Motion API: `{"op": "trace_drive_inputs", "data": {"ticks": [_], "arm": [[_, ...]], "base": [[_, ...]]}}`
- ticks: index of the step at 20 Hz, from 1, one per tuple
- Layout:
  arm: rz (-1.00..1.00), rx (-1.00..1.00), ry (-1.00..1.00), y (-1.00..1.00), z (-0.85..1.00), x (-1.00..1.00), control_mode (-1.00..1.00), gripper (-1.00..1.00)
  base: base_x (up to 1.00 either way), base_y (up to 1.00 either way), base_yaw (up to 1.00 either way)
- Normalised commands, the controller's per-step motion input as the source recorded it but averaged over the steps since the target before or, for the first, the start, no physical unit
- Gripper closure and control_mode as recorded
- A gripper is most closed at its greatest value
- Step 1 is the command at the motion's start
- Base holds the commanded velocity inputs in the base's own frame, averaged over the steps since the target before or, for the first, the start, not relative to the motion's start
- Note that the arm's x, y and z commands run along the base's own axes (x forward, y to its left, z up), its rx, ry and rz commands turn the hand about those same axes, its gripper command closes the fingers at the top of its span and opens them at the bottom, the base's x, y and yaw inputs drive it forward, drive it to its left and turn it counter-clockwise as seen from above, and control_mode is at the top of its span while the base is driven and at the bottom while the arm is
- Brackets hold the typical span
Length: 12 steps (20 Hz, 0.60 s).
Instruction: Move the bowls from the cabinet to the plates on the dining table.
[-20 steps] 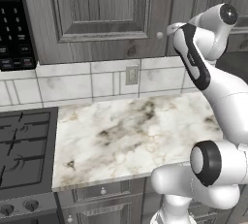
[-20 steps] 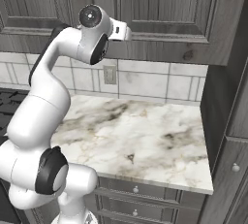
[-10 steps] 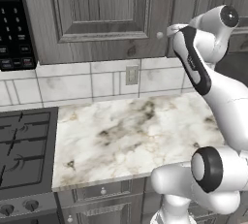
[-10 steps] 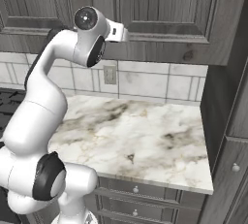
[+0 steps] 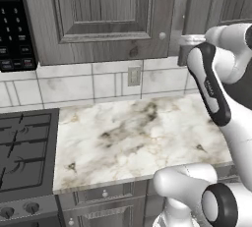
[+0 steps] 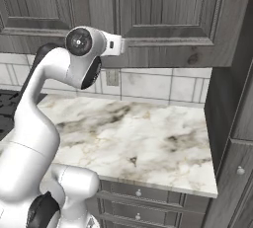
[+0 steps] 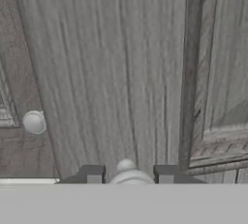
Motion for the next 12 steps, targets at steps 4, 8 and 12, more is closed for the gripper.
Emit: {"op": "trace_drive_inputs", "data": {"ticks": [4,8,12], "arm": [[0.08,0.00,-0.17,-0.13,0.15,-0.85,-1.00,1.00],[0.08,0.00,-0.16,-0.19,0.20,-0.81,-1.00,1.00],[0.04,0.00,-0.15,-0.22,0.26,-0.67,-1.00,-1.00]], "base": [[0.00,0.00,0.00],[0.00,0.00,0.00],[0.00,0.00,0.00]]}}
